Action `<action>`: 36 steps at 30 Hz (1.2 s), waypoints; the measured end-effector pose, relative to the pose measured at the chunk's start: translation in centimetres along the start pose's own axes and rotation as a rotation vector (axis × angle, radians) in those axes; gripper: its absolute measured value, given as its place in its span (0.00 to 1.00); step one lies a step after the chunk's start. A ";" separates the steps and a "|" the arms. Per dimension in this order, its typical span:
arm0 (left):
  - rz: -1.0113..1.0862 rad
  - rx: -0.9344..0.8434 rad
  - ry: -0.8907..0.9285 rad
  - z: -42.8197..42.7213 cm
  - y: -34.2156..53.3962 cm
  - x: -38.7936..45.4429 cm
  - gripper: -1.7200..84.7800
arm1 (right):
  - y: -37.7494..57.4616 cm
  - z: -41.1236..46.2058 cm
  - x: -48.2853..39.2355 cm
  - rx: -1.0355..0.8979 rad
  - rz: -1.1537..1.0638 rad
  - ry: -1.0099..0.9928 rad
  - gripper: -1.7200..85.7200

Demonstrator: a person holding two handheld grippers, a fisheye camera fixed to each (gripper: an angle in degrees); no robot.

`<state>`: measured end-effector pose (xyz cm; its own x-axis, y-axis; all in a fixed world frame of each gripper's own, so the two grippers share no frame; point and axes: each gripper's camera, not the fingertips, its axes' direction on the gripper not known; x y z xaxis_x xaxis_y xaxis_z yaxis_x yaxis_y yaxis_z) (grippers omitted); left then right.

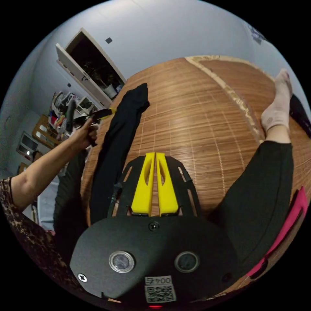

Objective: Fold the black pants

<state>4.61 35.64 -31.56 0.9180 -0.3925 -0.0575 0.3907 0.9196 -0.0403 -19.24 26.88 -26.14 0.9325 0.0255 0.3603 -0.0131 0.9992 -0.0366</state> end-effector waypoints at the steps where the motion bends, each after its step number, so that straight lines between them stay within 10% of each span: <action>1: 0.009 -0.008 -0.022 0.6 -0.8 0.3 0.18 | -0.3 -0.1 0.1 0.015 -0.009 0.000 0.02; 26: 0.123 -0.035 -0.094 11.3 -12.9 4.1 0.24 | -7.0 7.9 5.2 -0.096 -0.026 -0.028 0.01; 36: 0.189 -0.039 0.099 -0.1 -1.6 0.4 0.22 | -7.3 11.5 5.0 -0.148 -0.141 -0.011 0.03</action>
<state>4.32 33.99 -31.62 0.9628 -0.2140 -0.1652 0.2071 0.9766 -0.0582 -18.64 20.10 -13.39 0.9172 -0.1134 0.3819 0.1715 0.9776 -0.1218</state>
